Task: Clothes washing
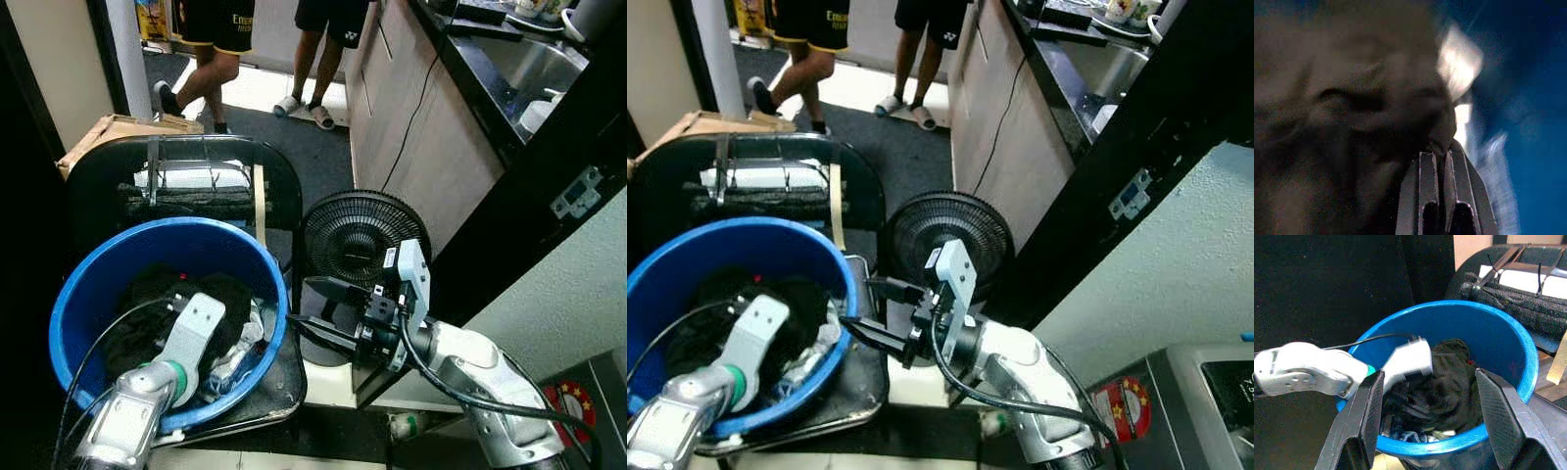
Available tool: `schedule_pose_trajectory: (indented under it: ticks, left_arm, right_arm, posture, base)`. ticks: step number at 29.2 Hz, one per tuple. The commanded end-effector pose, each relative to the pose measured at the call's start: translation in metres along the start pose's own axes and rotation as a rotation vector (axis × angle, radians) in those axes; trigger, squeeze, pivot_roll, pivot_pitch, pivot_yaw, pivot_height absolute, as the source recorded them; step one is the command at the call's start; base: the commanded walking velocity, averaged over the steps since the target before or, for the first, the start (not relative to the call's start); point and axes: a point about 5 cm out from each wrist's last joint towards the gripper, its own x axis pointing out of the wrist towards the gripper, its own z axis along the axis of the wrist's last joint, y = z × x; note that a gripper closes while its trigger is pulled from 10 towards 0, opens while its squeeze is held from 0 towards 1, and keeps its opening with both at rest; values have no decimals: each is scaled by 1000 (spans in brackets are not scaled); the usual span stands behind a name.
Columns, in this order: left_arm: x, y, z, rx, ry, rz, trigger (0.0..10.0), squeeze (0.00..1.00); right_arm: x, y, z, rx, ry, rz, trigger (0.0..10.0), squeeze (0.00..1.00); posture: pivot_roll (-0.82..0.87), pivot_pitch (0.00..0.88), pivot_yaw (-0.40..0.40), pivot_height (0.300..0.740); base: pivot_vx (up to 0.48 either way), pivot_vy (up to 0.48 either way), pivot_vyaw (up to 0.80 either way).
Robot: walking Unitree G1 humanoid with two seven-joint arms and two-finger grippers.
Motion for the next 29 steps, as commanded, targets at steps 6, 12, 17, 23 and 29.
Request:
schedule_pose_trajectory:
  ticks: [6, 12, 17, 23, 29]
  left_arm:
    - [-35, -11, 78, -107, -567, -52, 0, 0]
    - [-44, -11, 93, -166, -672, -54, 0, 0]
    - [-52, -11, 112, -242, -802, -82, 0, 0]
    - [-64, 11, 143, -360, -978, 70, 4157, 0]
    - [-58, 23, 150, -321, -879, 218, 10000, 0]
  right_arm:
    - [2, -1, -2, -10, -8, 1, 10000, 0]
    - [4, -2, -1, -16, -18, 2, 10000, 0]
    - [5, -8, 4, -32, -40, -13, 10000, 0]
    - [4, -20, 15, -13, -118, -109, 10000, 0]
    - [5, -41, 26, -3, -201, -306, 10000, 0]
  posture:
    - [33, 141, -101, 740]
    - [35, 126, -100, 740]
    - [35, 74, -89, 740]
    - [43, 16, -76, 740]
    - [51, 0, -61, 740]
  base:
    - [0, 0, 0]
    - [0, 0, 0]
    - [0, 0, 0]
    - [0, 0, 0]
    - [0, 0, 0]
